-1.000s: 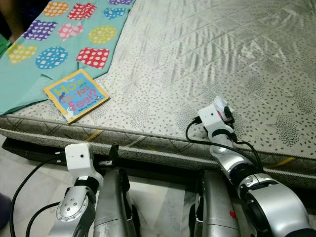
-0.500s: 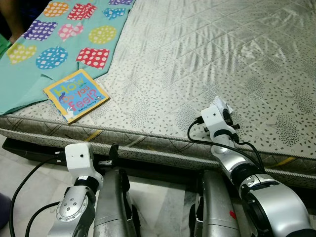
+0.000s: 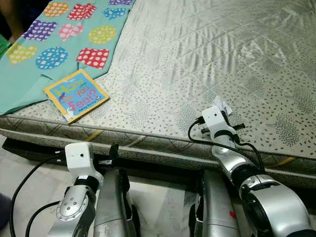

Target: Clean up the room

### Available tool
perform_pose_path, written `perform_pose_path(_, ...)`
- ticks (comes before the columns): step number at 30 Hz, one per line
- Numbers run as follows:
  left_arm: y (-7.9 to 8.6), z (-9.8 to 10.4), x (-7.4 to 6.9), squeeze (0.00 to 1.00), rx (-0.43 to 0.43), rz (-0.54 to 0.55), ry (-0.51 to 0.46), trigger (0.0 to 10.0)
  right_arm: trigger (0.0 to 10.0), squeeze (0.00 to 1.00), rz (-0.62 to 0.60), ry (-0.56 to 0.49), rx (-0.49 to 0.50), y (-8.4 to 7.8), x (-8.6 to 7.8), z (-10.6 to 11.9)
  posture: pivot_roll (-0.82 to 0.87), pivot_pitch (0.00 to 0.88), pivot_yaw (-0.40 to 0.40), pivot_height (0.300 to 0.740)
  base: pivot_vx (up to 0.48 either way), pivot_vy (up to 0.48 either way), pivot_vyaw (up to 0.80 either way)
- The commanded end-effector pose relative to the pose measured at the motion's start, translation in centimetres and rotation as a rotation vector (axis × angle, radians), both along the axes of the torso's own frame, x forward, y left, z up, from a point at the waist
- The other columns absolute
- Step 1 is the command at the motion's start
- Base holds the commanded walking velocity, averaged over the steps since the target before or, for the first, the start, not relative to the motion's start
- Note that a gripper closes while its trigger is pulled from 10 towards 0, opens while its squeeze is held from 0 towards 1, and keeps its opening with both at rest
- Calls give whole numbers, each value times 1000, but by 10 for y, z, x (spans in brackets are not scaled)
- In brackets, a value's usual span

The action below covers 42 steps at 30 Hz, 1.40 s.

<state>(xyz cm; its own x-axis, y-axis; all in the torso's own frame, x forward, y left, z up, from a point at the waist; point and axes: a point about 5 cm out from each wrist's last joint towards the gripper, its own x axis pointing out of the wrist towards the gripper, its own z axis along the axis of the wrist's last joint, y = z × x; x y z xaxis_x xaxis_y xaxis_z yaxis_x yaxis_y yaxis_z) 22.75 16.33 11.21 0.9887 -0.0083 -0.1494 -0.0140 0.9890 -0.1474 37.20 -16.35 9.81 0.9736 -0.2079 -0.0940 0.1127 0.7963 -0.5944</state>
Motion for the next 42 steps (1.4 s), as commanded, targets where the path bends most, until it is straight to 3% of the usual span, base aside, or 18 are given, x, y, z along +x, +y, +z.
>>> perform_pose_path(1,5,-2,-2,0,13,18,13,10000,0,0,-6,28,45,-1,-4,-8,170,234,59,530,0,0,0)
perform_pose_path(20,4,-3,13,0,18,18,-11,10000,0,0,11,-31,338,-11,0,2,100,166,65,530,0,0,0)
perform_pose_path(24,7,-7,18,0,23,40,-8,10000,0,0,52,-78,455,-10,-1,7,57,128,69,530,0,0,0)
perform_pose_path(33,10,-13,26,0,39,51,-20,10000,0,0,153,-160,605,-7,-13,7,15,82,77,530,0,0,0)
perform_pose_path(36,12,-12,28,0,44,51,-36,10000,510,0,176,-212,633,-8,-22,11,3,63,80,530,0,0,0)
perform_pose_path(42,12,-13,32,0,40,38,-55,10000,0,0,163,-267,650,-15,-38,19,-8,41,84,530,0,0,0)
